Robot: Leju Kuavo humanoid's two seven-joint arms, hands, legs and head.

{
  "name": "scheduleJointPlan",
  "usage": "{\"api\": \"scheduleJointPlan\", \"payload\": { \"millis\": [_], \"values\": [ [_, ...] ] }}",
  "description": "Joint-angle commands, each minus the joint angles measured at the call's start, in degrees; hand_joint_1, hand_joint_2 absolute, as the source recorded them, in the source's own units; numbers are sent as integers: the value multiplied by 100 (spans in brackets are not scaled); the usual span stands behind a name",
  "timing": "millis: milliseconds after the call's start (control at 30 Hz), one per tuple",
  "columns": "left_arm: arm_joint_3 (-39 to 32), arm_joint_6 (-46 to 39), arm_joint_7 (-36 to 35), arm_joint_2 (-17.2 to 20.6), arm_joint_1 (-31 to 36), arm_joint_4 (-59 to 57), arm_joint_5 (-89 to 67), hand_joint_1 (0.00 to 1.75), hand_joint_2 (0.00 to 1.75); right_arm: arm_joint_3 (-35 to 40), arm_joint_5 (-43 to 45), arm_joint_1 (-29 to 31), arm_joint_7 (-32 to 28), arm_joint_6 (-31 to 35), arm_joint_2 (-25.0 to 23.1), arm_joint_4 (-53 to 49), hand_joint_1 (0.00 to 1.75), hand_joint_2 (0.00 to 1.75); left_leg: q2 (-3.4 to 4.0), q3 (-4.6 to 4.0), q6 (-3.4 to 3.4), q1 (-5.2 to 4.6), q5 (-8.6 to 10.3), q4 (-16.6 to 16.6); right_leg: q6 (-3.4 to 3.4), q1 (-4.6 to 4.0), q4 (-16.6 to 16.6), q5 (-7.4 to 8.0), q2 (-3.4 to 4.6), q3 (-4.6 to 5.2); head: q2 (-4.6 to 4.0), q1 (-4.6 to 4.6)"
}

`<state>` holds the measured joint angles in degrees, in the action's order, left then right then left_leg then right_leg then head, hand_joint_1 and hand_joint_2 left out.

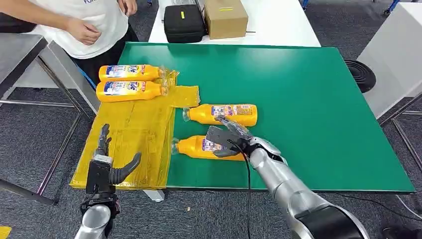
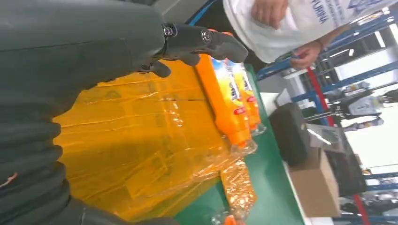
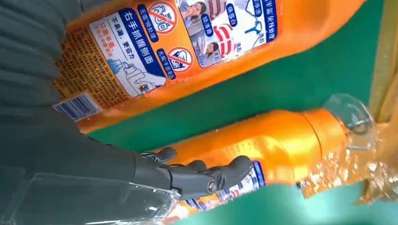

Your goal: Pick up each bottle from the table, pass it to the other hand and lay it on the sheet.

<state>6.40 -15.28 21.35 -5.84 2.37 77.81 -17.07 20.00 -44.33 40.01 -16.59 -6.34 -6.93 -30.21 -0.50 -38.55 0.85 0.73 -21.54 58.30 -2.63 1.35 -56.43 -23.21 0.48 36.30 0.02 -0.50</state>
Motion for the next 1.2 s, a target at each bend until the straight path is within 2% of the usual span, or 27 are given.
{"api": "scheduleJointPlan", "payload": {
  "millis": [33, 400, 467, 567, 600, 633, 733, 767, 1000, 1067, 1100, 1133, 1167, 1200],
  "values": [
    [-255, -26, -234, -31, 178, -496, 25, 0, 175, 328, -44, 195, 31, -204, 141, 412, 0, 175, -3, 35, 0, 1, -12, -4, 13, -5, 6, -13, -10, -39, 0, 0],
    [-312, 1, -394, -23, 241, -601, 197, 0, 175, 488, -123, 236, 80, -280, 101, 393, 0, 175, -3, 26, -1, 0, -7, -4, 11, -2, 3, -9, -9, -29, 0, 0],
    [-312, 1, -394, -23, 241, -601, 197, 0, 175, 488, -123, 236, 80, -280, 101, 393, 0, 175, 0, 58, -2, 4, -22, -3, 23, -9, 6, -23, -12, -62, 0, 0],
    [-312, 1, -394, -23, 241, -601, 197, 0, 175, 488, -123, 236, 80, -280, 101, 393, 0, 175, -2, 24, 0, 0, -6, -4, 9, -3, 5, -7, -8, -25, 0, 0],
    [-305, 12, -400, -25, 243, -602, 220, 0, 175, 519, -145, 252, 118, -316, 113, 403, 0, 175, 0, 49, 0, 3, -17, -3, 17, -8, 7, -17, -10, -52, 0, 0],
    [-297, 33, -405, -21, 253, -610, 249, 0, 175, 551, -159, 271, 167, -372, 122, 416, 0, 175, -3, 26, 0, 1, -7, -3, 9, -3, 4, -8, -8, -28, 0, 0],
    [-286, 144, -439, -15, 295, -678, 383, 0, 175, 663, -224, 350, 357, -627, 167, 506, 0, 175, -1, 53, 0, 3, -20, 0, 19, -8, 4, -21, -12, -57, 0, 0],
    [-277, 171, -445, -8, 308, -702, 415, 0, 175, 757, -286, 393, 468, -775, 191, 556, 0, 175, -3, 31, 0, 1, -9, -2, 12, -4, 4, -11, -11, -34, 0, 0],
    [-292, 219, -456, -12, 337, -745, 569, 0, 175, 976, -432, 486, 729, -1172, 302, 689, 2, 175, -12, 48, 0, 4, -12, -5, 16, -8, 10, -16, -21, -53, 0, -2],
    [-286, 223, -451, -10, 364, -789, 618, 0, 175, 1013, -460, 441, 792, -1205, 332, 668, 19, 175, -14, 48, 0, 5, -12, -5, 15, -8, 10, -16, -22, -55, 0, 0],
    [-282, 223, -450, -10, 371, -799, 630, 0, 175, 1033, -477, 426, 800, -1205, 342, 659, 58, 175, -13, 34, 0, 3, -5, -6, 9, -5, 9, -9, -19, -40, 0, 0],
    [-274, 225, -450, -9, 376, -810, 638, 0, 175, 1044, -484, 406, 802, -1207, 350, 651, 122, 175, -18, 50, 1, 4, -10, -7, 14, -7, 12, -16, -27, -58, 0, 0],
    [-267, 226, -450, -7, 382, -824, 661, 0, 175, 1062, -502, 388, 829, -1213, 361, 637, 143, 175, -16, 39, 1, 3, -5, -6, 11, -6, 11, -10, -22, -45, 0, 0],
    [-266, 225, -450, -7, 383, -829, 671, 0, 175, 1070, -511, 379, 842, -1207, 364, 632, 152, 175, -19, 50, 1, 3, -9, -7, 14, -7, 12, -15, -27, -58, 0, 0]
  ]
}}
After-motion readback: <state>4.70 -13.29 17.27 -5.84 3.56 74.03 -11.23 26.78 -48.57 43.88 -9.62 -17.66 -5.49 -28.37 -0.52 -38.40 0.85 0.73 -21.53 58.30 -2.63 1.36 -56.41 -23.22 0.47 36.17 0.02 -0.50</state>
